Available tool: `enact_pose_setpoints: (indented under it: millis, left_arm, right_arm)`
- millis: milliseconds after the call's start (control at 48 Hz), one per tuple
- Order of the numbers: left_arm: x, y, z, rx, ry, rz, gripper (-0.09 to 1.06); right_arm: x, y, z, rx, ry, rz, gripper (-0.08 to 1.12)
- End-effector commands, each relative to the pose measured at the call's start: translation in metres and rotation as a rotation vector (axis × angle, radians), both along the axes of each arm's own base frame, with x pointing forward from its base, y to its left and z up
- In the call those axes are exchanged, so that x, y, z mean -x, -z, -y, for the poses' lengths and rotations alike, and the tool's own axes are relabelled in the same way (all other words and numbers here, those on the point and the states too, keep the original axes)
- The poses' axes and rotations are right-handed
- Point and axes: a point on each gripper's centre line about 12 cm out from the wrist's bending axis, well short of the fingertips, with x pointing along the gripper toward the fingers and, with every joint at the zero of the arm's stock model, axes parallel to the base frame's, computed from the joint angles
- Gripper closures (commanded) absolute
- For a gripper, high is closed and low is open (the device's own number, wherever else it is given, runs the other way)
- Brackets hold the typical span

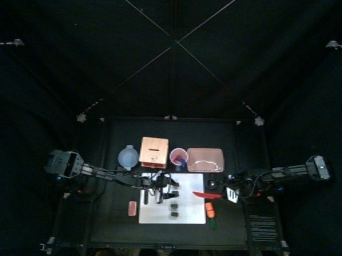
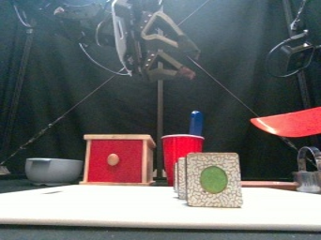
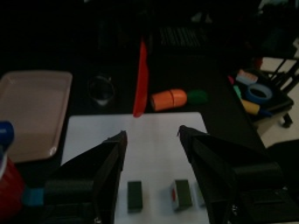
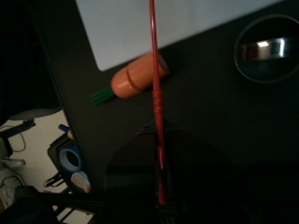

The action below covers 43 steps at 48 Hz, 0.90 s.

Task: Place sushi on board then cut the sushi with the knife then place the pieces on the plate
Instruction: Place the 4 sushi pieces on the plate

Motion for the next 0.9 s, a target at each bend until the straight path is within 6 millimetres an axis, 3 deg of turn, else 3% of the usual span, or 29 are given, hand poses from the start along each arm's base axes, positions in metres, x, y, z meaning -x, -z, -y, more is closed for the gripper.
enact_pose_setpoints:
  millis: [21,229,521,729,896]
  left_arm:
    - [-0.005,-0.016,-0.004,-0.014,-0.003,0.098,0.11]
    - [-0.005,-0.018,-0.011,-0.022,-0.019,0.180,0.11]
    - [-0.006,-0.012,-0.026,-0.025,-0.056,0.201,0.11]
    - [-0.004,-0.009,-0.029,-0.026,-0.064,0.206,0.11]
    - [0.004,-0.001,-0.030,-0.007,-0.078,0.183,0.11]
  right_arm:
    - [0.008,0.002,0.004,0.031,0.014,-0.037,0.64]
    - [0.013,0.008,0.005,0.035,0.016,-0.069,0.56]
    - [0.021,0.021,0.005,0.030,0.026,-0.118,0.29]
    - [0.017,0.008,0.009,0.070,0.010,-0.084,0.23]
    - [-0.006,-0.019,0.016,0.138,0.023,0.086,0.23]
